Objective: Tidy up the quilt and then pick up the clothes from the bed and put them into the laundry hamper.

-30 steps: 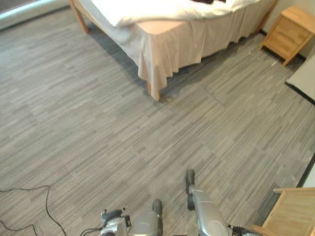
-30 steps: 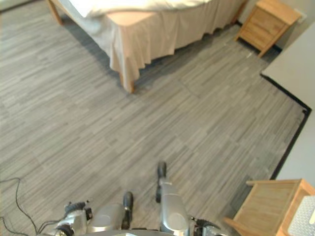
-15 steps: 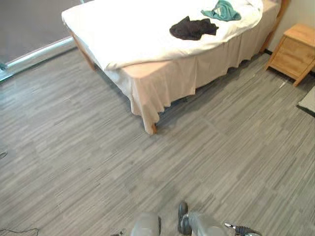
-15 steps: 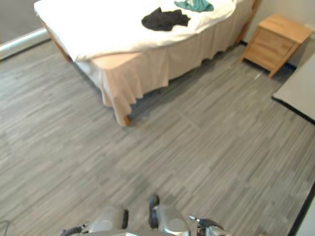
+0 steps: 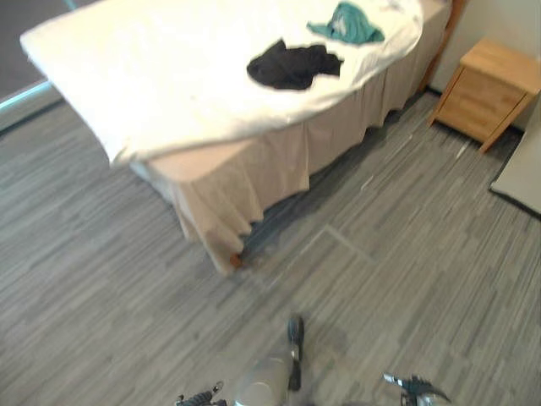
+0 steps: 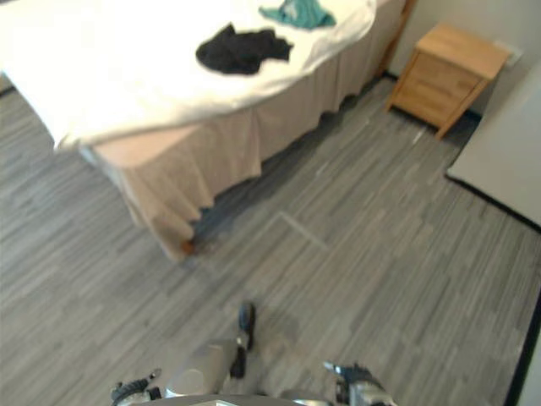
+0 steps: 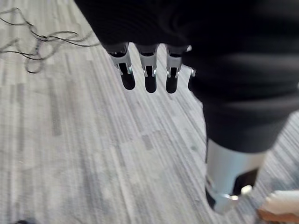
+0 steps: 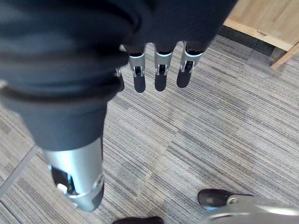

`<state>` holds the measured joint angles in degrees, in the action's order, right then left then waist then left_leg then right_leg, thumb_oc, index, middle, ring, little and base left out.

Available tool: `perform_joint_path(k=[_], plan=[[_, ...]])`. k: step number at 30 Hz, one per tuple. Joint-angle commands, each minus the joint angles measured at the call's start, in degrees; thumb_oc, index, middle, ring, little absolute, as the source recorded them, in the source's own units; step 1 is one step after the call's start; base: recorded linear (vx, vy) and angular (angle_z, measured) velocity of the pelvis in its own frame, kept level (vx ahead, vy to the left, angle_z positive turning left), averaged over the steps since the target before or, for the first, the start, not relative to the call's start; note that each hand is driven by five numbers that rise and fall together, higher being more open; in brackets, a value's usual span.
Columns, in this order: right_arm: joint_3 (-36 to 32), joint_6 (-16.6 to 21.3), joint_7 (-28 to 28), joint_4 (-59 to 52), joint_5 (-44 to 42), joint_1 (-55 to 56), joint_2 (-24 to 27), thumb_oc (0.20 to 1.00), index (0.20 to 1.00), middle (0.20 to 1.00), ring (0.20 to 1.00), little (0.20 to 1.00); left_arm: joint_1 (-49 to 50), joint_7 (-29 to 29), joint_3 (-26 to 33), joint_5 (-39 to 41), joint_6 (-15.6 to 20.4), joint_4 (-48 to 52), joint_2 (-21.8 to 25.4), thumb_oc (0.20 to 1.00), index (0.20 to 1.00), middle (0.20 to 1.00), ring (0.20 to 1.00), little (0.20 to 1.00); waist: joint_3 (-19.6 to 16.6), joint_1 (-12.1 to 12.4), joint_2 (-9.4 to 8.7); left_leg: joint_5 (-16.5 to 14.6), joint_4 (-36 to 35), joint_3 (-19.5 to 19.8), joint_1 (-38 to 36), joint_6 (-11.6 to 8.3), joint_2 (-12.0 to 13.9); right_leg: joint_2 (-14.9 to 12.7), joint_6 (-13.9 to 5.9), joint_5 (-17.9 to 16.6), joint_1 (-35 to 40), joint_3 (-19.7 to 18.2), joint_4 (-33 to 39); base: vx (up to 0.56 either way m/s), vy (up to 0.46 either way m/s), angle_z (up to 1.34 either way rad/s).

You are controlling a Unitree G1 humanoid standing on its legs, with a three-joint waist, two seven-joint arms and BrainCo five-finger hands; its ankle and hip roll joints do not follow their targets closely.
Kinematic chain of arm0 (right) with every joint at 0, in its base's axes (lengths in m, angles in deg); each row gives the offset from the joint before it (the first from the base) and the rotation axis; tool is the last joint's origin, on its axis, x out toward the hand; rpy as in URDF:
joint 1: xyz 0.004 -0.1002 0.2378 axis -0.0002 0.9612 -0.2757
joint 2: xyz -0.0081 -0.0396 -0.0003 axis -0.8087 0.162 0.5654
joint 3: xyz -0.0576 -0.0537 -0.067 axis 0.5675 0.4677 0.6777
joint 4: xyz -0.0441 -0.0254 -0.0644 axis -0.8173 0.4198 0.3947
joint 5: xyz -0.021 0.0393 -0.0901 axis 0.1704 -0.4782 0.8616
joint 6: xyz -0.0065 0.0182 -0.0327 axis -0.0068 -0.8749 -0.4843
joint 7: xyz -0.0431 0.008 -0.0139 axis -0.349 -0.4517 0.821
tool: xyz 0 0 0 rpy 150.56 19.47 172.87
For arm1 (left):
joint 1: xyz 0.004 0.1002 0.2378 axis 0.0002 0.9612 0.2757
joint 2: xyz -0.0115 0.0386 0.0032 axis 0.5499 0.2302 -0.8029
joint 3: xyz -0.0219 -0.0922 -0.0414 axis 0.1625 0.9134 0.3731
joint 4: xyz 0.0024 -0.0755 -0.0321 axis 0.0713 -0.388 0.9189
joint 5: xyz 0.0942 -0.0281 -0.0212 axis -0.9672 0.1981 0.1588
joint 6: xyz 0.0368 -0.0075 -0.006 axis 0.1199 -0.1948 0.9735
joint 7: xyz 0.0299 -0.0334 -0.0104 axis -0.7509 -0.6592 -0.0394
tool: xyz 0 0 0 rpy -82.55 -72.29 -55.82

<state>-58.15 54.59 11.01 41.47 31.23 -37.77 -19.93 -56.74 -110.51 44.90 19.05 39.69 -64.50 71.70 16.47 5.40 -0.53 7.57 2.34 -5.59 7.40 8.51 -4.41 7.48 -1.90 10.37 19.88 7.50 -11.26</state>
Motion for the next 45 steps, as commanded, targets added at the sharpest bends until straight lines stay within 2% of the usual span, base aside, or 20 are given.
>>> perform_joint_path(k=[1, 2, 3, 6, 7, 8, 9, 11, 12, 14, 20, 22, 24, 28, 29, 31, 33, 37, 42, 45], plan=[[-2.2, 1.7, 1.3, -4.5, -0.3, 2.0, 0.3, 1.0, 1.0, 1.0, 1.0, 1.0, -0.5, -1.7, -3.8, -4.1, 0.7, 1.4, -0.5, 1.0, 1.0, 1.0, 1.0, 1.0, -2.3, 2.3, -0.68, -7.4, 5.2, 1.8, 3.1, -5.32, 0.5, -19.6, -6.54, -8.6, -12.0, 1.5, -26.6, 0.49, 0.451, -0.05], [-2.1, 1.2, 1.8, -6.0, -1.0, 2.6, 0.4, 1.0, 1.0, 1.0, 1.0, 1.0, -0.4, -2.4, -4.5, -5.9, 0.1, 1.5, -0.3, 1.0, 1.0, 1.0, 1.0, 1.0, -2.7, 1.9, 0.14, -8.5, 4.9, 3.0, 1.0, -4.0, -0.1, -21.4, -6.1, -11.8, -16.0, 0.2, -37.0, 0.43, 0.381, -0.05], [-1.7, 0.4, 2.2, -7.1, -2.0, 2.8, 0.6, 1.0, 1.0, 1.0, 1.0, 1.0, -0.3, -2.6, -5.0, -5.3, -0.2, 1.5, 0.0, 1.0, 1.0, 1.0, 1.0, 1.0, -2.7, 1.3, 0.93, -9.3, 4.7, 4.7, -0.7, -3.44, -0.4, -20.8, -5.35, -12.7, -19.7, -1.1, -42.2, 0.4, 0.337, 0.16], [-0.7, 0.4, 2.1, -7.0, -3.0, 2.6, 0.7, 1.0, 1.0, 1.0, 1.0, 1.0, -0.1, -3.2, -5.1, -2.0, -0.5, 1.8, 1.0, 1.0, 1.0, 1.0, 1.0, 1.0, -2.1, 0.3, 1.76, -10.4, 5.3, 6.1, -2.9, -2.96, -0.4, -18.7, -3.92, -12.8, -28.7, -2.4, -45.7, 0.22, 0.114, 0.73], [-0.5, 0.7, 1.7, -6.3, -3.0, 2.3, 0.7, 1.0, 1.0, 1.0, 1.0, 1.0, -0.4, -3.3, -5.0, -0.9, -0.4, 1.7, 1.4, 1.0, 1.0, 1.0, 1.0, 1.0, -1.8, 0.2, 1.84, -10.8, 5.8, 6.3, -3.4, -2.99, -0.2, -18.4, -3.39, -12.5, -31.1, -1.6, -41.8, 0.42, -0.092, 0.9], [-0.5, 1.6, 0.6, -4.6, -2.0, 1.2, 0.2, 1.0, 1.0, 1.0, 1.0, 1.0, -1.1, -3.2, -4.7, -0.8, 0.1, 1.1, 2.1, 1.0, 1.0, 1.0, 1.0, 1.0, -0.7, 0.0, 0.76, -11.9, 6.8, 7.5, -4.8, -3.72, -0.5, -17.9, -3.46, -11.1, -32.1, -0.3, -28.5, 0.72, -0.327, 0.88], [-0.3, 2.1, 0.5, -3.5, -2.0, 0.9, -0.1, 1.0, 1.0, 1.0, 1.0, 1.0, -1.6, -3.1, -5.0, -2.2, 1.1, 0.4, 2.0, 1.0, 1.0, 1.0, 1.0, 1.0, 0.0, -1.6, -1.48, -14.4, 7.0, 10.6, -6.9, -4.31, -2.0, -15.4, -5.05, -12.7, -31.1, -1.7, -6.8, 0.63, -0.345, 0.59], [-0.2, 2.2, 0.4, -3.3, -2.3, 0.9, -0.1, 1.0, 1.0, 1.0, 1.0, 1.0, -1.7, -3.2, -5.2, -2.5, 1.2, 0.3, 2.0, 1.0, 1.0, 1.0, 1.0, 1.0, -0.1, -2.2, -1.85, -14.8, 6.7, 11.3, -7.3, -4.23, -2.4, -14.8, -5.4, -13.5, -31.4, -2.6, -3.7, 0.39, -0.179, 0.47], [0.0, 2.3, 0.2, -2.5, -3.0, 1.0, -0.1, 1.0, 1.0, 1.0, 1.0, 1.0, -2.1, -3.4, -5.5, -3.3, 1.2, 0.1, 1.9, 1.0, 1.0, 1.0, 1.0, 1.0, -0.1, -4.0, -2.73, -16.4, 5.7, 13.5, -9.2, -3.84, -3.3, -12.9, -6.62, -15.6, -32.6, -6.3, 4.8, 0.39, -0.101, 1.32], [-0.1, 1.7, 0.7, -1.9, -1.5, 0.9, -0.1, 1.0, 1.0, 1.0, 1.0, 1.0, -1.8, -4.8, -5.7, -2.6, 1.5, 0.6, 1.6, 1.0, 1.0, 1.0, 1.0, 1.0, -0.1, -5.6, -2.96, -18.1, 3.6, 16.3, -12.5, -3.92, -3.0, -11.1, -7.52, -17.1, -32.5, -9.5, 9.8, 0.58, -0.114, 1.54], [-0.6, -2.6, 1.9, -3.0, 1.8, 1.1, 0.1, 1.0, 1.0, 1.0, 1.0, 1.0, -0.7, -12.1, -0.8, -1.0, 1.2, 2.1, 2.0, 1.0, 1.0, 1.0, 1.0, 1.0, -1.9, -5.0, -4.62, -21.3, 11.6, 15.0, -12.9, -8.12, 3.1, -13.6, -6.16, -13.7, -28.5, -11.2, 4.0, 0.49, -0.189, 1.4], [0.3, -2.7, 2.0, -3.2, 2.7, 1.1, 1.7, 1.0, 1.0, 1.0, 1.0, 1.0, -0.7, -12.8, 0.7, -1.7, 2.6, 2.9, 1.9, 1.0, 1.0, 1.0, 1.0, 1.0, -1.3, -4.0, -5.91, -16.5, 30.4, 12.8, -2.8, -8.8, 3.4, -14.5, -4.12, -11.8, -24.7, -10.1, 3.3, 0.42, -0.255, 0.73], [0.4, -1.9, 2.1, -3.5, 2.6, 0.2, 3.0, 1.0, 1.0, 1.0, 1.0, 1.0, -1.2, -13.9, 0.7, -5.7, 5.0, 3.1, 1.4, 1.0, 1.0, 1.0, 1.0, 1.0, -0.2, -3.6, -5.61, -14.9, 38.9, 10.5, 3.7, -7.96, 2.6, -12.9, -2.03, -10.5, -22.4, -9.7, 3.0, 0.28, -0.163, 0.43], [-0.5, 1.8, 2.1, -3.5, 1.0, -1.3, 4.4, 1.0, 1.0, 1.0, 1.0, 1.0, -0.7, -15.4, -1.2, -4.8, 9.6, 4.5, 1.5, 1.0, 1.0, 1.0, 1.0, 1.0, 0.5, -4.0, -4.25, -12.6, 26.5, 5.9, 2.6, -8.79, 5.4, -11.8, -1.16, -8.7, -19.8, -7.5, 4.1, 0.14, 0.012, 0.05], [-1.1, 3.5, 2.6, -4.8, -0.7, -2.5, 4.6, 1.0, 1.0, 1.0, 1.0, 1.0, -0.7, -16.2, -0.4, -4.1, 11.7, 7.8, 1.9, 1.0, 1.0, 1.0, 1.0, 1.0, 0.7, -3.5, -3.31, -12.2, 14.5, 5.1, 1.4, -9.32, 5.4, -11.6, -1.64, -8.0, -19.0, -6.3, 5.5, 0.03, 0.035, 0.34], [-1.0, 3.8, 3.0, -5.4, -1.3, -2.7, 4.5, 1.0, 1.0, 1.0, 1.0, 1.0, -0.8, -17.1, -0.2, -4.7, 13.2, 9.1, 2.0, 1.0, 1.0, 1.0, 1.0, 1.0, 0.5, -3.3, -3.02, -11.5, 11.7, 5.0, 0.9, -9.74, 5.5, -11.5, -1.75, -7.8, -19.0, -5.6, 5.9, 0.0, 0.03, 0.24], [-0.2, 2.1, 4.5, -7.5, -2.5, -2.7, 4.4, 1.0, 1.0, 1.0, 1.0, 1.0, -2.0, -22.4, -0.7, -5.3, 17.4, 17.2, 2.1, 1.0, 1.0, 1.0, 1.0, 1.0, -0.3, -3.2, -2.3, -9.4, 4.4, 9.4, -1.9, -11.09, 5.3, -10.5, -2.03, -8.8, -19.2, -6.4, 8.7, 0.01, 0.066, 0.12], [-0.6, -0.8, 3.4, -5.3, 0.6, -0.3, 3.6, 1.0, 1.0, 1.0, 1.0, 1.0, -4.3, -29.5, 2.6, -4.6, 21.2, 28.7, 2.8, 1.0, 1.0, 1.0, 1.0, 1.0, -1.2, -3.5, -1.45, -8.3, 0.5, 9.5, -4.6, -11.56, 5.1, -10.8, -2.55, -9.6, -18.4, -5.2, 10.5, 0.05, 0.061, -0.18], [-0.8, -2.7, 3.3, -2.1, 0.1, 0.8, 3.4, 1.0, 1.0, 1.0, 1.0, 1.0, -7.1, -31.8, 4.6, -8.6, 16.7, 47.2, 7.6, 1.0, 1.0, 1.0, 1.0, 1.0, -1.2, -3.6, 0.35, -6.9, -3.2, 10.2, -6.3, -11.46, 4.9, -10.7, -2.76, -9.7, -18.2, -4.5, 11.0, 0.01, 0.016, 0.02], [-1.6, -2.4, 3.9, -1.9, 0.8, 1.6, 3.7, 1.0, 1.0, 1.0, 1.0, 1.0, -8.2, -29.7, 6.9, -13.6, 10.1, 64.5, 13.3, 1.0, 1.0, 1.0, 1.0, 1.0, -1.2, -3.6, 1.52, -6.3, -4.4, 9.5, -6.3, -11.52, 4.7, -10.7, -2.83, -9.8, -18.1, -4.0, 11.8, 0.02, 0.031, 0.01]])
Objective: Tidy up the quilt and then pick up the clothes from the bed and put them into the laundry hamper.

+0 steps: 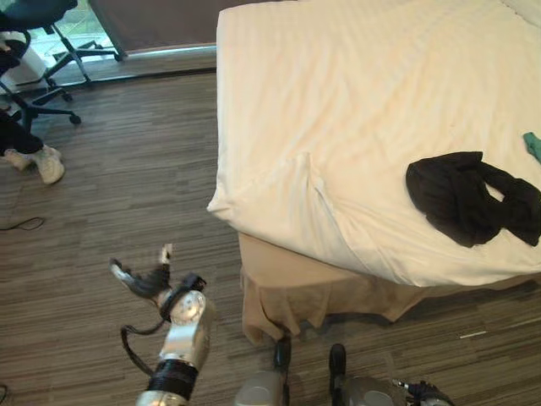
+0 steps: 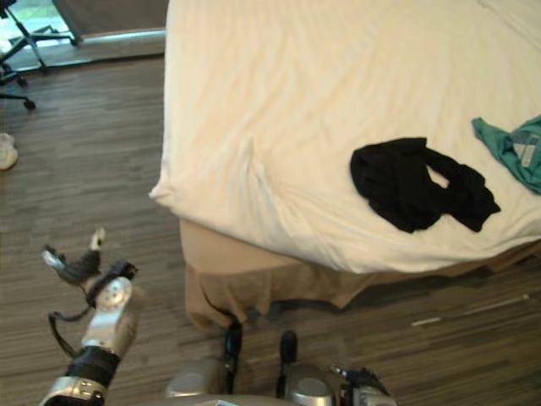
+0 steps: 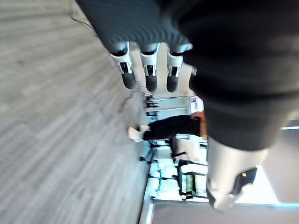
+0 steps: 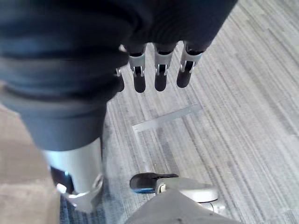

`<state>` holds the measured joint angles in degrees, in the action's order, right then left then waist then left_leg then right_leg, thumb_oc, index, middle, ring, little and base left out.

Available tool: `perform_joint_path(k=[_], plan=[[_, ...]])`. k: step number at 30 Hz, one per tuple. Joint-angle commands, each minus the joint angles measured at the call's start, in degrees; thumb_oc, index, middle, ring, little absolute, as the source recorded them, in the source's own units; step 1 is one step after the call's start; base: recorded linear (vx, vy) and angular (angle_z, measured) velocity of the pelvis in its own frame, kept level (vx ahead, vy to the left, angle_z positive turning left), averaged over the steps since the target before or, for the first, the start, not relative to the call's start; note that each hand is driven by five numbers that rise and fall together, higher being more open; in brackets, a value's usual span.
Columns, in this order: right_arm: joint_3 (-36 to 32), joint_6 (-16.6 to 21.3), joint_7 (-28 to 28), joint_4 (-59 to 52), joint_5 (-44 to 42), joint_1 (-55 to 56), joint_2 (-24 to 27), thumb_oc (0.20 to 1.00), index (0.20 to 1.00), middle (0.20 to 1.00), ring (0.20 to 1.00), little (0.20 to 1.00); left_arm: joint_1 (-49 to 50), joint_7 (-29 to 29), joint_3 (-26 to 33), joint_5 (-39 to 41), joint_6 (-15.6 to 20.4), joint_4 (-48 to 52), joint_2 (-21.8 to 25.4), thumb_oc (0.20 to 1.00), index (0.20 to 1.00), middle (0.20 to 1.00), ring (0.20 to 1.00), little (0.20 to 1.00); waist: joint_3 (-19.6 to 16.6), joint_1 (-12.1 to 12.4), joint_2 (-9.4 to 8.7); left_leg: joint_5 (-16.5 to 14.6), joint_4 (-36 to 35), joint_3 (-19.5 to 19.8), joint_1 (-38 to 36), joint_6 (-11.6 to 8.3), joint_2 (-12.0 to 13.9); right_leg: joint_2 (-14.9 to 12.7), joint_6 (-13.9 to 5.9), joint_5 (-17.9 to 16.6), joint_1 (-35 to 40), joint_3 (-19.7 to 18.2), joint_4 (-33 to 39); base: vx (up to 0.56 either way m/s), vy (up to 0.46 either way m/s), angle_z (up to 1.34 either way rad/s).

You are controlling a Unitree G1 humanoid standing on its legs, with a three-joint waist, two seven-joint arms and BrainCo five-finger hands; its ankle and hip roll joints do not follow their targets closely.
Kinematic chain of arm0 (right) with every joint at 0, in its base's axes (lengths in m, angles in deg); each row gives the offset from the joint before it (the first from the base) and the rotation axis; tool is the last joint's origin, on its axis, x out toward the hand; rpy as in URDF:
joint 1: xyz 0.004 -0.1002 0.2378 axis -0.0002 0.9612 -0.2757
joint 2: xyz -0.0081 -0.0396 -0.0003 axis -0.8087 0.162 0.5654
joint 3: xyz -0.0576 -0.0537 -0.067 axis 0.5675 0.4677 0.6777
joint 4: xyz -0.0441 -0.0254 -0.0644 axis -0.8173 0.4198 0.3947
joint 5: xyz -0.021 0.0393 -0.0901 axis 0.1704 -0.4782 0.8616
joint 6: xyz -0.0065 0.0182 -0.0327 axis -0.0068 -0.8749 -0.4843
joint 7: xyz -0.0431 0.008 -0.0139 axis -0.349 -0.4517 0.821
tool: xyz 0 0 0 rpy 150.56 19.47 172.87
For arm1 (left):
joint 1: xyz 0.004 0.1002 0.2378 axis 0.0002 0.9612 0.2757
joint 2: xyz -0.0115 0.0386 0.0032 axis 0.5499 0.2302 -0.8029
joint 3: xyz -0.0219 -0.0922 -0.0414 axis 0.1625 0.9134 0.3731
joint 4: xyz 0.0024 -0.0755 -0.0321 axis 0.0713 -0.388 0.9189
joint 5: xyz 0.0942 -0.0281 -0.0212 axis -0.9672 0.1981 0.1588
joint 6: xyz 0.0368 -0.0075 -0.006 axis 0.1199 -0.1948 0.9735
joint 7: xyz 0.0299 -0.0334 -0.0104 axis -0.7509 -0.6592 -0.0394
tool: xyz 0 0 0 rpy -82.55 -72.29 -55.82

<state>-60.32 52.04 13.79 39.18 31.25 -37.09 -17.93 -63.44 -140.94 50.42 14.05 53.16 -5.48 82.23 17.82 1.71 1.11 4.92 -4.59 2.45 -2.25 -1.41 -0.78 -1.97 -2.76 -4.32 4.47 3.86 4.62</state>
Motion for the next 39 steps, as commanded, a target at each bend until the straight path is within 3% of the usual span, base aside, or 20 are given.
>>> perform_joint_path(k=[1, 2, 6, 7, 8, 10, 16, 17, 19, 24, 25, 28, 29, 30, 31, 35, 36, 37, 38, 39], plan=[[0.5, 0.2, 1.2, 0.3, 0.9, 1.0, 1.8, 1.0, 1.0, 1.0, 1.0, 1.0, -1.7, 0.8, 1.7, -8.7, -4.6, 7.1, 3.4, 1.0, 1.0, 1.0, 1.0, 1.0, -2.5, 0.0, -0.02, -3.6, 2.4, 1.4, 3.4, -1.62, 1.1, -1.3, -1.98, 4.9, -2.7, -0.3, -4.0, 0.0, 0.038, -0.02], [0.5, 0.8, 1.1, 0.2, 1.5, 0.9, 2.4, 1.0, 1.0, 1.0, 1.0, 1.0, -3.6, 3.7, 3.1, -11.8, -7.8, 13.1, 6.7, 1.0, 1.0, 1.0, 1.0, 1.0, -2.2, -0.2, 0.69, -3.2, 1.9, 1.0, 3.8, -1.68, 1.0, -1.2, -2.09, 4.7, -3.0, -0.4, -3.7, 0.0, 0.0, 0.0], [1.2, 1.3, 0.7, -0.5, 2.9, 0.9, 3.2, 1.0, 1.0, 1.0, 1.0, 1.0, -7.3, 6.6, 2.6, -16.1, -11.7, 14.6, 10.6, 1.0, 1.0, 1.0, 1.0, 1.0, -1.8, -1.2, 1.46, -2.8, 1.5, 0.5, 4.3, -1.59, 1.0, -1.0, -2.17, 4.7, -3.5, -1.5, -3.8, 0.03, 0.045, -0.05], [2.0, 1.5, 0.1, -1.4, 4.3, 0.6, 4.1, 1.0, 1.0, 1.0, 1.0, 1.0, -11.8, 7.9, 1.6, -13.9, -15.6, 11.8, 14.2, 1.0, 1.0, 1.0, 1.0, 1.0, -1.3, -2.5, 2.14, -2.5, 1.5, -0.3, 5.1, -1.62, 1.1, -1.0, -2.29, 4.7, -4.4, -2.5, -4.2, 0.01, 0.055, -0.13], [2.0, 1.5, 0.1, -1.4, 4.3, 0.6, 4.1, 1.0, 1.0, 1.0, 1.0, 1.0, -11.8, 7.9, 1.6, -13.9, -15.6, 11.8, 14.2, 1.0, 1.0, 1.0, 1.0, 1.0, -1.3, -2.5, 2.14, -2.5, 1.5, -0.3, 5.1, -1.62, 1.1, -1.0, -2.29, 4.7, -4.4, -2.5, -4.2, -0.03, 0.116, -0.13], [4.1, 0.8, -0.9, -3.9, 6.7, -1.4, 6.2, 1.0, 1.0, 1.0, 1.0, 1.0, -20.6, 9.2, -2.6, -12.1, -18.7, 0.8, 18.6, 1.0, 1.0, 1.0, 1.0, 1.0, 0.6, -5.2, 3.16, -1.8, 1.6, -2.5, 7.1, -1.68, 1.5, -0.9, -2.34, 4.6, -7.5, -4.4, -5.2, -0.09, 0.106, -0.14], [8.4, 1.7, -0.9, -6.4, 8.2, -8.0, 8.8, 1.0, 1.0, 1.0, 1.0, 1.0, -35.4, 9.8, -11.9, -12.0, -14.8, -22.3, 22.9, 1.0, 1.0, 1.0, 1.0, 1.0, 6.2, -9.0, 4.19, -0.7, 1.0, -5.5, 12.0, -1.57, 1.7, 0.0, -1.94, 2.9, -15.3, -8.0, -5.8, -0.15, 0.062, -0.46], [9.7, 2.7, -0.6, -6.6, 8.1, -9.8, 8.9, 1.0, 1.0, 1.0, 1.0, 1.0, -39.6, 9.6, -14.6, -15.5, -14.3, -26.6, 23.8, 1.0, 1.0, 1.0, 1.0, 1.0, 7.5, -9.7, 4.0, -0.5, 1.1, -6.5, 13.6, -1.39, 1.8, 0.3, -1.89, 2.3, -17.5, -8.7, -5.9, -0.14, 0.014, -0.37], [11.3, 3.1, -0.5, -7.7, 7.9, -12.0, 9.0, 1.0, 1.0, 1.0, 1.0, 1.0, -46.1, 9.9, -19.4, -18.6, -14.0, -30.0, 25.9, 1.0, 1.0, 1.0, 1.0, 1.0, 9.1, -10.4, 3.39, -0.1, 0.8, -8.2, 15.7, -1.3, 2.1, 0.6, -1.99, 1.3, -20.5, -9.6, -5.9, -0.12, -0.024, -0.3], [12.7, 3.0, 0.1, -7.9, 6.9, -13.6, 9.1, 1.0, 1.0, 1.0, 1.0, 1.0, -53.4, 10.8, -26.2, -21.3, -13.3, -26.7, 28.4, 1.0, 1.0, 1.0, 1.0, 1.0, 10.2, -10.6, 3.33, -0.4, 0.9, -8.5, 16.9, -1.3, 2.1, 0.8, -2.02, 1.2, -22.4, -9.9, -6.3, -0.05, -0.055, -0.14], [11.6, 3.4, 0.5, -7.1, 6.6, -14.4, 8.8, 1.0, 1.0, 1.0, 1.0, 1.0, -53.3, 14.0, -26.1, -20.9, -16.3, -20.3, 28.3, 1.0, 1.0, 1.0, 1.0, 1.0, 10.5, -10.1, 3.98, -0.9, 1.3, -8.1, 16.9, -1.36, 1.8, 0.3, -2.05, 1.6, -22.4, -9.2, -6.9, -0.01, -0.046, -0.06], [10.2, 3.2, 1.2, -6.4, 6.7, -16.0, 9.4, 1.0, 1.0, 1.0, 1.0, 1.0, -51.4, 19.4, -26.0, -19.1, -23.0, -16.2, 26.3, 1.0, 1.0, 1.0, 1.0, 1.0, 11.0, -9.7, 5.45, -1.1, 1.9, -7.7, 16.7, -1.6, 1.5, -0.4, -2.15, 1.9, -22.2, -8.2, -7.5, -0.01, 0.038, 0.01], [9.7, 2.4, 1.5, -6.8, 6.6, -16.8, 9.8, 1.0, 1.0, 1.0, 1.0, 1.0, -51.0, 23.0, -26.6, -18.7, -27.6, -16.3, 25.5, 1.0, 1.0, 1.0, 1.0, 1.0, 11.2, -9.8, 5.98, -1.1, 2.1, -7.7, 16.7, -1.67, 1.4, -0.7, -2.19, 2.0, -22.3, -7.9, -7.6, -0.01, 0.126, 0.04], [8.7, 1.4, 2.0, -6.6, 6.5, -18.3, 10.6, 1.0, 1.0, 1.0, 1.0, 1.0, -49.9, 28.4, -28.2, -16.0, -40.4, -18.1, 23.8, 1.0, 1.0, 1.0, 1.0, 1.0, 11.7, -10.0, 7.05, -0.7, 2.1, -8.0, 16.7, -1.81, 1.2, -1.1, -2.29, 1.9, -22.5, -7.7, -7.7, 0.02, 0.212, 0.01], [8.2, 0.7, 2.5, -7.2, 6.8, -19.2, 11.2, 1.0, 1.0, 1.0, 1.0, 1.0, -49.1, 32.8, -28.9, -14.1, -49.5, -23.8, 22.4, 1.0, 1.0, 1.0, 1.0, 1.0, 12.0, -10.6, 7.77, -0.5, 1.7, -8.4, 16.6, -1.76, 0.9, -1.3, -2.46, 1.9, -22.8, -8.1, -7.7, 0.02, 0.206, 0.02], [9.8, -0.7, 3.9, -9.5, 6.8, -19.8, 11.9, 1.0, 1.0, 1.0, 1.0, 1.0, -51.1, 33.8, -30.5, -16.5, -54.8, -37.3, 20.2, 1.0, 1.0, 1.0, 1.0, 1.0, 12.0, -11.8, 7.64, -0.1, 1.4, -9.2, 17.8, -1.68, 0.7, -1.0, -2.43, 1.3, -24.6, -9.2, -7.6, 0.01, 0.077, -0.1], [11.0, -1.0, 4.4, -10.1, 6.7, -20.0, 11.7, 1.0, 1.0, 1.0, 1.0, 1.0, -52.8, 32.5, -31.0, -17.8, -53.3, -44.3, 19.0, 1.0, 1.0, 1.0, 1.0, 1.0, 12.0, -12.5, 6.74, 0.1, 1.2, -9.9, 18.8, -1.72, 0.9, -0.5, -2.42, 1.2, -25.8, -9.9, -7.7, -0.02, 0.027, -0.15], [11.1, -1.1, 4.5, -10.1, 6.7, -20.1, 11.7, 1.0, 1.0, 1.0, 1.0, 1.0, -53.0, 32.7, -31.2, -18.2, -52.8, -44.8, 18.9, 1.0, 1.0, 1.0, 1.0, 1.0, 12.0, -12.6, 6.6, 0.2, 1.2, -10.0, 18.9, -1.72, 1.0, -0.5, -2.42, 1.2, -26.0, -10.0, -7.7, -0.02, 0.009, -0.08], [11.6, -1.1, 4.6, -10.1, 6.7, -20.2, 11.5, 1.0, 1.0, 1.0, 1.0, 1.0, -53.4, 32.7, -31.5, -18.8, -51.5, -46.1, 18.5, 0.94, 0.94, 0.94, 0.94, 0.94, 12.0, -12.8, 6.24, 0.2, 1.2, -10.2, 19.3, -1.75, 1.1, -0.3, -2.43, 1.1, -26.5, -10.1, -7.8, -0.02, -0.014, -0.12], [11.9, -1.0, 4.6, -10.1, 6.7, -20.3, 11.4, 1.0, 1.0, 1.0, 1.0, 1.0, -54.1, 33.3, -32.0, -20.6, -50.4, -47.2, 18.0, 0.545, 0.545, 0.545, 0.545, 0.545, 12.0, -12.9, 5.82, 0.3, 1.0, -10.4, 19.7, -1.75, 1.1, -0.1, -2.43, 0.9, -27.0, -10.3, -7.8, -0.03, -0.02, -0.18]])
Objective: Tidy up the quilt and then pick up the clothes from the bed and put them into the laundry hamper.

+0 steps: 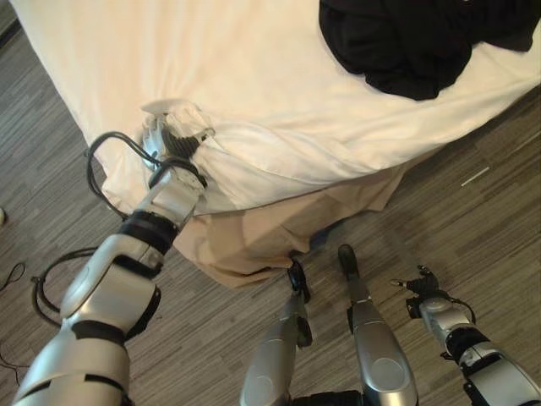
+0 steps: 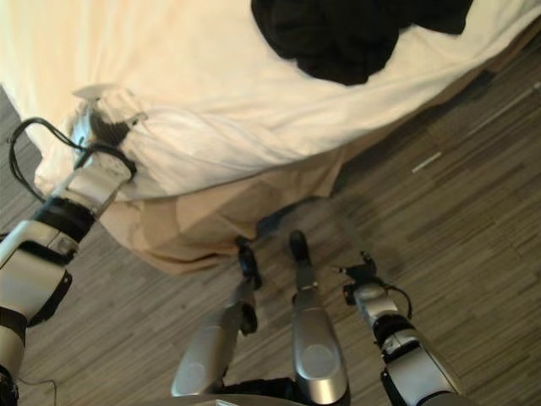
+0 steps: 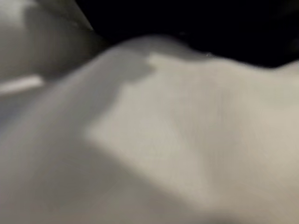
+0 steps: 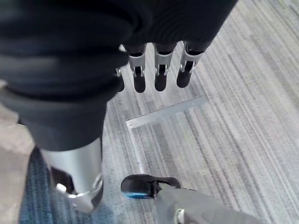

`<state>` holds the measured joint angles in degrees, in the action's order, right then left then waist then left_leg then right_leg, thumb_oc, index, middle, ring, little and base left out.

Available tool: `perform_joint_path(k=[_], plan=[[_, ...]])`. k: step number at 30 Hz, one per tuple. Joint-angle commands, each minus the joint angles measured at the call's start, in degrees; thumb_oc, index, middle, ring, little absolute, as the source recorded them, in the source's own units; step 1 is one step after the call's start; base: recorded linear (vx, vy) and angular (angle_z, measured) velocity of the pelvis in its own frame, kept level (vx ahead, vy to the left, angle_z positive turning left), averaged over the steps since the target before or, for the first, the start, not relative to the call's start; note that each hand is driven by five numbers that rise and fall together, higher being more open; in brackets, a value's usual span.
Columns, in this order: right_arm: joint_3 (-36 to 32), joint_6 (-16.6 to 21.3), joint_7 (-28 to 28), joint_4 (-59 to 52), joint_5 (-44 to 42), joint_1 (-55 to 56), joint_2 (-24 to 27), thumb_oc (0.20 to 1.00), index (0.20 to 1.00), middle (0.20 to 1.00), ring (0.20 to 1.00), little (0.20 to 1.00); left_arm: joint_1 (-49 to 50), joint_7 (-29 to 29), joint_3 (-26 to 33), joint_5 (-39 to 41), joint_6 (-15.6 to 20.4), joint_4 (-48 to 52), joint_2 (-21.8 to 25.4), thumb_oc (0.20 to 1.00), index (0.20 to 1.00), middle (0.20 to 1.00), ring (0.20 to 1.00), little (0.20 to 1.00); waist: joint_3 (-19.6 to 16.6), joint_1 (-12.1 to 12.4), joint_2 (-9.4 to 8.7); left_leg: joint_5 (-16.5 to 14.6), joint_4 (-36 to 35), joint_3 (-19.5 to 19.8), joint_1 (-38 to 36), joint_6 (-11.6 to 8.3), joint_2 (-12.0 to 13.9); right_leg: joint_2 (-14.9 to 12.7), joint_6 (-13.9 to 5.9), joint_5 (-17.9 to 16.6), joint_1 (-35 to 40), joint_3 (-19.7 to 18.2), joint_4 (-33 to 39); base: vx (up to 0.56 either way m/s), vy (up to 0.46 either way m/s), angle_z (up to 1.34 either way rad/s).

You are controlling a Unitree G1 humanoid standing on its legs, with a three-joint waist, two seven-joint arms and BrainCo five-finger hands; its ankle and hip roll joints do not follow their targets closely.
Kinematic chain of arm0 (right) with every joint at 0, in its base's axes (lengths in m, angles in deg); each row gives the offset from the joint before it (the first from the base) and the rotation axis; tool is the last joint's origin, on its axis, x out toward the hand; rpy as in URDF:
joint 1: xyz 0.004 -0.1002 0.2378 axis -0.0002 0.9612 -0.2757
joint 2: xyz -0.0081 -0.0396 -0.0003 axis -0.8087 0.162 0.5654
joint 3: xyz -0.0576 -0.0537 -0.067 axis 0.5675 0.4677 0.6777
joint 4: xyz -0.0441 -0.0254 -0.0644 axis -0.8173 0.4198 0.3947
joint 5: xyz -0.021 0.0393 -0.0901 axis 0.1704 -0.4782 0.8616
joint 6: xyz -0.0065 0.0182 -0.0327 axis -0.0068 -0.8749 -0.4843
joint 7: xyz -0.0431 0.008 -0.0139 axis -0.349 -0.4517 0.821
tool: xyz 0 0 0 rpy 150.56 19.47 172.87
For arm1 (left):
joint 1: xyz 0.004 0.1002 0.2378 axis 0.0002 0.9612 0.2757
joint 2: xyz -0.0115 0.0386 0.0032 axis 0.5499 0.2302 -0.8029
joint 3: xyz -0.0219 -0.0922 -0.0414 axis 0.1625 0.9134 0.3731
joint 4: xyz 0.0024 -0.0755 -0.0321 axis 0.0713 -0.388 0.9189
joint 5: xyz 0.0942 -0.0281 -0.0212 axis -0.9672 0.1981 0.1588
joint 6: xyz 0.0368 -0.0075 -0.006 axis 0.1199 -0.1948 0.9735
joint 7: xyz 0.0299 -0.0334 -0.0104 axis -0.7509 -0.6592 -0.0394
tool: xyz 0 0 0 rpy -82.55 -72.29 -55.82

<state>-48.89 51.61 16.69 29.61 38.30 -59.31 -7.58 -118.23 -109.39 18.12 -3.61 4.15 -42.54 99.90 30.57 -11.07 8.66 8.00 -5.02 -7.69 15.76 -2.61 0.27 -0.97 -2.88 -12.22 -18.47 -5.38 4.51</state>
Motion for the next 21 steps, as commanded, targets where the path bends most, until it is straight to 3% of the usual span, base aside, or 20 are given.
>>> perform_joint_path(k=[1, 4, 10, 13, 15, 16, 17, 21], plan=[[0.7, -0.5, 1.8, -0.5, -0.3, 1.8, 0.9, 1.0, 1.0, 1.0, 1.0, 1.0, -0.1, 1.3, -0.7, -4.2, -0.9, -10.6, 0.0, 0.216, 0.216, 0.216, 0.216, 0.216, -0.8, -0.3, -2.08, -2.6, 1.3, -0.4, 2.1, -0.6, 0.2, -0.9, -2.34, 8.7, -4.6, -1.2, -7.8, -0.03, -0.015, -0.15], [1.1, 0.1, 1.8, -0.2, 0.0, 1.0, 0.8, 1.0, 1.0, 1.0, 1.0, 1.0, -1.9, 0.0, -2.6, -6.7, 0.6, -11.3, -0.5, 0.2, 0.2, 0.2, 0.2, 0.2, -0.8, -0.7, -2.62, -2.3, 0.8, -0.8, 2.8, -0.69, 0.3, -0.7, -2.48, 8.3, -5.7, -1.6, -7.8, -0.01, 0.004, -0.05], [2.2, 0.5, 1.7, -1.2, 0.0, 0.3, 0.4, 1.0, 1.0, 1.0, 1.0, 1.0, -4.9, -7.7, -2.0, -2.2, 6.1, -9.8, 0.4, 0.2, 0.2, 0.2, 0.2, 0.2, -0.8, -0.2, -3.59, -2.5, 0.6, -0.5, 3.2, -0.86, 0.4, -0.7, -2.72, 8.3, -6.3, -1.3, -7.8, -0.01, -0.014, 0.02], [2.5, 0.4, 2.4, -2.4, 0.3, 0.9, -0.6, 1.0, 1.0, 1.0, 1.0, 1.0, -4.3, -15.8, 1.0, 2.3, 11.9, -5.4, 0.4, 0.2, 0.2, 0.2, 0.2, 0.2, -0.8, 0.7, -4.14, -2.9, 0.4, 0.5, 2.8, -0.77, 0.3, -0.8, -2.79, 8.7, -5.7, -0.6, -7.8, -0.03, -0.053, 0.05], [2.1, 0.8, 2.9, -2.6, 0.6, 2.2, -1.8, 1.0, 1.0, 1.0, 1.0, 1.0, -1.1, -24.9, 5.7, 4.4, 20.7, 1.5, 0.2, 0.2, 0.2, 0.2, 0.2, 0.2, -0.8, 2.5, -4.81, -3.3, 0.1, 1.8, 1.9, -0.75, 0.3, -1.1, -2.94, 8.8, -4.3, 1.0, -7.3, -0.04, -0.118, 0.2], [2.1, 0.7, 3.1, -2.5, 0.7, 2.4, -2.1, 1.0, 1.0, 1.0, 1.0, 1.0, 0.4, -26.7, 7.3, 4.3, 22.9, 3.9, 0.0, 0.2, 0.2, 0.2, 0.2, 0.2, -0.8, 3.0, -4.88, -3.5, 0.1, 2.3, 1.6, -0.72, 0.3, -1.2, -2.94, 8.9, -3.8, 1.4, -7.1, -0.05, -0.15, 0.37], [1.7, 0.7, 3.8, -1.8, 0.2, 3.0, -2.9, 1.0, 1.0, 1.0, 1.0, 1.0, 5.6, -30.6, 11.5, 2.4, 29.5, 11.5, -0.7, 0.2, 0.2, 0.2, 0.2, 0.2, -0.8, 4.9, -5.1, -3.9, 0.0, 3.6, 1.1, -0.72, 0.3, -1.4, -2.89, 9.2, -2.7, 2.8, -6.8, -0.05, -0.125, 0.31], [0.9, 0.6, 5.3, -0.6, -0.9, 3.4, -4.3, 1.0, 1.0, 1.0, 1.0, 1.0, 17.7, -32.6, 17.1, -3.7, 37.9, 26.9, -5.0, 0.2, 0.2, 0.2, 0.2, 0.2, -0.8, 8.7, -5.43, -4.6, 0.0, 6.6, 0.2, -0.53, 0.0, -1.7, -2.61, 9.9, -0.5, 5.1, -6.4, -0.04, -0.09, 0.35]])
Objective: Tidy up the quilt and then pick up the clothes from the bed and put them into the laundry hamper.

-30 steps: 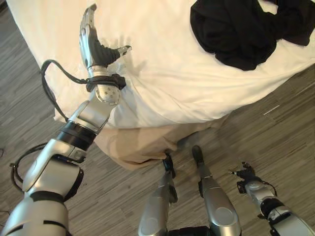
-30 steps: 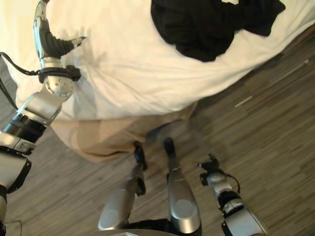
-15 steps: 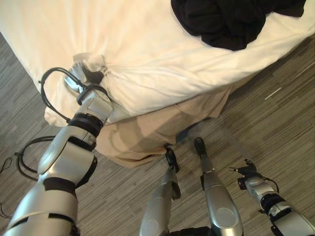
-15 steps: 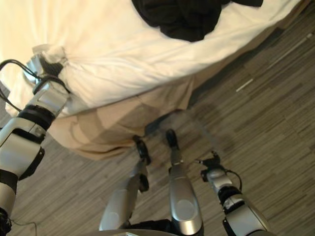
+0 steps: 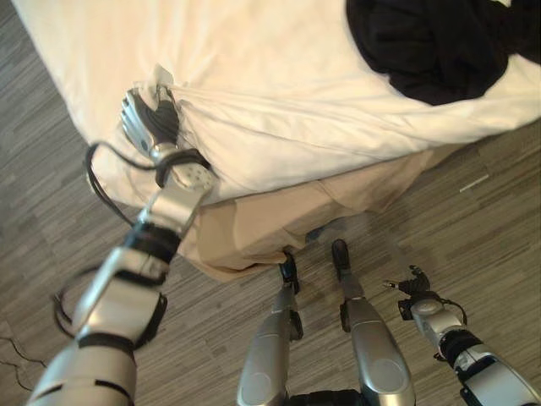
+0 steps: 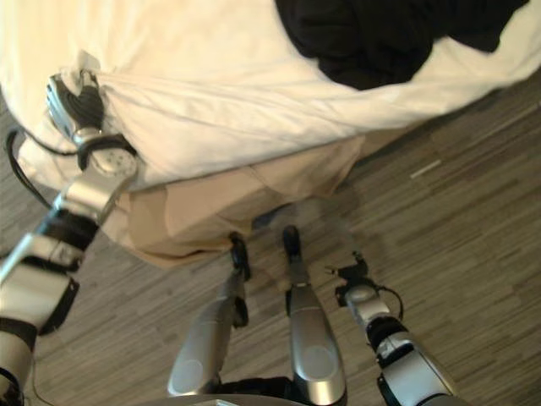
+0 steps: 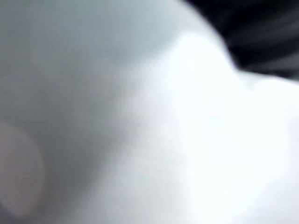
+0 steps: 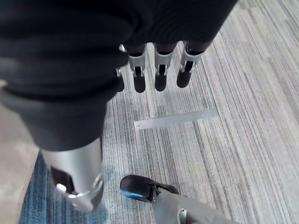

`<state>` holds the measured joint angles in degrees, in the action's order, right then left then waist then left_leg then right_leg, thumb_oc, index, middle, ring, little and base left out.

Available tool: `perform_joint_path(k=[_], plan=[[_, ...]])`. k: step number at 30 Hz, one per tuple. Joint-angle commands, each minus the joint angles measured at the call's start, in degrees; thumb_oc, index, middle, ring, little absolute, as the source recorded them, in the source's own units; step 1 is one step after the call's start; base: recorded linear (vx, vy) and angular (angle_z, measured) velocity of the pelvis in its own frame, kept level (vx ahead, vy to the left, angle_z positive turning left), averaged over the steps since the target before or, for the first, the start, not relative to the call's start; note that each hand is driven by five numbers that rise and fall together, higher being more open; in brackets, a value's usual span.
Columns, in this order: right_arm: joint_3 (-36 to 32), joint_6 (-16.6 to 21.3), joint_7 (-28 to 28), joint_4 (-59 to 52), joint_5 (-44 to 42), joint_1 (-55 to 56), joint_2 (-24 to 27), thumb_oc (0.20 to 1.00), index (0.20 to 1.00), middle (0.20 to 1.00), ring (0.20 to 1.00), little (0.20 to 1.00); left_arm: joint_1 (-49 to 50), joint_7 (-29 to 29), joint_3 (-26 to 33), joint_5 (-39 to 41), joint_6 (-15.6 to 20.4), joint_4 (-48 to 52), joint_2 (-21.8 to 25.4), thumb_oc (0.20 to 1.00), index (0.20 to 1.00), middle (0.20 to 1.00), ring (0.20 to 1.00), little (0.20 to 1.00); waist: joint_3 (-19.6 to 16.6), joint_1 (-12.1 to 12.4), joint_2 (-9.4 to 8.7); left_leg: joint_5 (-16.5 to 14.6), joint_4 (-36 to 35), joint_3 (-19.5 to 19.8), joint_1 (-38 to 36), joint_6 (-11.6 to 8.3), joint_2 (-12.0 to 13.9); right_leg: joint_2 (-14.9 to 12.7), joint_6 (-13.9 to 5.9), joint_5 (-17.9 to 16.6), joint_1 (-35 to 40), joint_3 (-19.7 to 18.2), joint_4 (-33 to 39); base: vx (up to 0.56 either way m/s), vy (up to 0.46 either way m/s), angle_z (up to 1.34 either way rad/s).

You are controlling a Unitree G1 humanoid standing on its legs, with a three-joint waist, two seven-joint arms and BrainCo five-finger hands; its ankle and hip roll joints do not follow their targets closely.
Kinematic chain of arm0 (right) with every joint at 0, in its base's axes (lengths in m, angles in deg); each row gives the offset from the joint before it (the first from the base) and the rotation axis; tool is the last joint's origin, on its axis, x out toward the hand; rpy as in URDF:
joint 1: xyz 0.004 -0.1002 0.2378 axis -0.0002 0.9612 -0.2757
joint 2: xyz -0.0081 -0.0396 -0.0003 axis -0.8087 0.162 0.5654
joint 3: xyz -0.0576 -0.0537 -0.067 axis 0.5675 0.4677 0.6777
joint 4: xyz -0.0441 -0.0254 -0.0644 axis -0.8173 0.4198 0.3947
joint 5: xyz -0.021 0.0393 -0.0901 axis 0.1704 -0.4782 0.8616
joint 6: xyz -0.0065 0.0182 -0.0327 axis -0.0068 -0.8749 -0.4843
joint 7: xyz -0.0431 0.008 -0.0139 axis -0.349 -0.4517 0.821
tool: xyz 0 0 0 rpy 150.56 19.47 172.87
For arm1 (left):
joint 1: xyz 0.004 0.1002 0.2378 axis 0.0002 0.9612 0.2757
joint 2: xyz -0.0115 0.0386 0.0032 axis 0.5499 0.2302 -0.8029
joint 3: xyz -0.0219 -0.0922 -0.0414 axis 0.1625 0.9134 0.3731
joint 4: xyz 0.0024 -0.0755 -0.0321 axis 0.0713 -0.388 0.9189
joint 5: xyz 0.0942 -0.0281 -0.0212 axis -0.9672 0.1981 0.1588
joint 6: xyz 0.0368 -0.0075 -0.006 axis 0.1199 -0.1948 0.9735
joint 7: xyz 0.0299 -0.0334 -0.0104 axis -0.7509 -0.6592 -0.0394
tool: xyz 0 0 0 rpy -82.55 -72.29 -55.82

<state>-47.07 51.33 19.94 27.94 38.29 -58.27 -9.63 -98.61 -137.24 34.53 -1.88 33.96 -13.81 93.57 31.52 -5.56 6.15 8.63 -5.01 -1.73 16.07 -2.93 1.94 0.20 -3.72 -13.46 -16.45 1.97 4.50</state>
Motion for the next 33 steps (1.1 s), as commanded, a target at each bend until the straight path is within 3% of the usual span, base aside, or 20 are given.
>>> perform_joint_path(k=[1, 4, 7, 8, 9, 11, 19, 22, 24, 27, 30, 31, 33], plan=[[-1.1, 0.8, 2.3, 1.5, -0.8, 2.3, -2.6, 1.0, 1.0, 1.0, 1.0, 1.0, 1.0, -4.2, 0.9, -7.6, 9.9, 1.9, 0.6, 0.2, 0.2, 0.2, 0.2, 0.2, -1.7, 4.2, -2.96, -5.3, 0.0, 1.5, -0.4, -0.14, -1.8, -2.9, -1.65, 11.3, -2.0, -1.7, -6.3, -0.03, -0.045, 0.46], [-1.6, 0.8, 2.3, 2.5, -0.5, 1.8, -2.8, 1.0, 1.0, 1.0, 1.0, 1.0, 7.2, -2.7, -0.1, -12.0, 11.2, 8.8, -1.5, 0.2, 0.2, 0.2, 0.2, 0.2, -1.8, 6.3, -3.08, -5.5, 0.0, 3.1, -1.0, -0.02, -2.0, -3.2, -1.49, 11.5, -1.0, -0.6, -6.2, -0.01, -0.01, 0.42], [-1.6, 1.9, 1.8, 4.2, 0.1, 1.2, -2.7, 1.0, 1.0, 1.0, 1.0, 1.0, 11.6, 2.0, -3.4, -19.5, 14.9, 13.5, -1.9, 0.2, 0.2, 0.2, 0.2, 0.2, -1.8, 8.2, -3.37, -6.0, 0.5, 4.3, -1.8, 0.03, -1.9, -3.6, -1.2, 11.8, 0.2, 0.8, -6.4, 0.0, 0.01, 0.41], [-1.7, 2.0, 1.5, 4.6, 0.0, 1.0, -2.6, 1.0, 1.0, 1.0, 1.0, 1.0, 13.0, 4.1, -4.9, -19.5, 14.7, 15.5, -1.9, 0.548, 0.548, 0.548, 0.548, 0.548, -1.7, 8.8, -3.41, -6.1, 0.9, 4.6, -2.0, 0.01, -1.9, -3.8, -1.1, 11.8, 0.6, 1.4, -6.4, 0.0, -0.004, 0.27], [-1.8, 2.2, 1.3, 4.8, 0.1, 0.9, -2.5, 1.0, 1.0, 1.0, 1.0, 1.0, 15.3, 7.5, -6.0, -17.7, 15.2, 16.8, -2.7, 1.0, 1.0, 1.0, 1.0, 1.0, -1.7, 9.4, -3.35, -6.4, 1.6, 4.9, -1.9, -0.01, -1.9, -4.0, -1.05, 11.9, 1.0, 2.0, -6.5, 0.0, -0.009, 0.26], [-1.9, 2.9, 1.2, 5.1, 0.1, 1.2, -2.4, 1.0, 1.0, 1.0, 1.0, 1.0, 18.2, 12.4, -7.8, -14.5, 15.1, 16.8, -3.2, 1.0, 1.0, 1.0, 1.0, 1.0, -1.7, 10.2, -3.01, -6.9, 2.7, 5.2, -1.9, 0.09, -2.0, -4.4, -0.98, 12.1, 1.6, 3.0, -6.7, 0.0, 0.006, 0.09], [-2.6, 4.8, 0.5, 5.3, -0.3, 2.3, -1.5, 1.0, 1.0, 1.0, 1.0, 1.0, 29.6, 18.5, -14.1, -16.5, 18.4, 13.4, -0.6, 1.0, 1.0, 1.0, 1.0, 1.0, -1.7, 12.0, -1.06, -7.6, 3.2, 6.0, -3.0, 0.63, -2.9, -5.9, -1.18, 13.0, 3.4, 4.7, -7.5, 0.01, 0.041, 0.14], [-3.8, 5.7, 0.1, 6.2, -0.4, 3.1, -0.9, 1.0, 1.0, 1.0, 1.0, 1.0, 36.3, 17.7, -13.7, -0.6, 18.6, 8.0, -1.9, 1.0, 1.0, 1.0, 1.0, 1.0, -1.7, 12.3, 0.11, -7.7, 2.6, 6.0, -4.2, 0.93, -3.4, -6.4, -1.46, 13.0, 4.4, 4.6, -7.1, 0.02, 0.043, 0.06], [-4.1, 6.1, 0.2, 6.3, -0.6, 3.3, -0.9, 1.0, 1.0, 1.0, 1.0, 1.0, 38.0, 17.4, -13.0, 4.4, 18.5, 5.0, -3.0, 1.0, 1.0, 1.0, 1.0, 1.0, -1.7, 12.5, 0.2, -7.7, 2.6, 6.2, -4.2, 0.97, -3.6, -6.4, -1.53, 13.0, 4.5, 4.6, -7.0, 0.0, 0.0, 0.0], [-5.8, 6.5, 0.9, 7.5, -1.7, 3.6, -1.6, 1.0, 1.0, 1.0, 1.0, 1.0, 43.4, 18.3, -7.6, 26.1, 12.2, -8.3, -8.7, 1.0, 1.0, 1.0, 1.0, 1.0, -1.7, 13.2, 0.35, -7.7, 2.9, 6.8, -4.4, 1.02, -4.0, -6.6, -1.69, 12.9, 4.6, 4.8, -7.1, -0.01, -0.029, -0.01], [-7.8, 6.3, 1.5, 9.4, -2.4, 3.2, -2.6, 1.0, 1.0, 1.0, 1.0, 1.0, 46.9, 21.9, 4.0, 45.5, -3.0, -28.5, -16.5, 1.0, 1.0, 1.0, 1.0, 1.0, -1.7, 13.7, 0.33, -7.5, 3.4, 7.3, -4.4, 0.89, -4.3, -6.5, -1.8, 12.6, 4.7, 4.5, -7.1, 0.0, -0.012, -0.01], [-8.4, 5.6, 1.9, 9.8, -2.5, 3.3, -3.1, 1.0, 1.0, 1.0, 1.0, 1.0, 47.3, 21.7, 8.4, 50.4, -10.8, -35.3, -18.5, 1.0, 1.0, 1.0, 1.0, 1.0, -1.7, 13.7, 0.27, -7.6, 3.5, 7.0, -4.7, 1.02, -4.3, -6.5, -1.69, 12.5, 5.0, 4.2, -7.1, 0.03, 0.029, 0.04], [-9.1, 3.8, 2.2, 9.2, -0.9, 4.7, -3.3, 1.0, 1.0, 1.0, 1.0, 1.0, 46.8, 21.8, 12.9, 44.7, -14.1, -42.1, -19.2, 1.0, 1.0, 1.0, 1.0, 1.0, -1.9, 12.6, -0.01, -8.1, 3.4, 5.7, -6.0, 1.3, -3.7, -6.5, -1.68, 12.6, 5.7, 2.8, -7.2, 0.06, 0.083, 0.07]])
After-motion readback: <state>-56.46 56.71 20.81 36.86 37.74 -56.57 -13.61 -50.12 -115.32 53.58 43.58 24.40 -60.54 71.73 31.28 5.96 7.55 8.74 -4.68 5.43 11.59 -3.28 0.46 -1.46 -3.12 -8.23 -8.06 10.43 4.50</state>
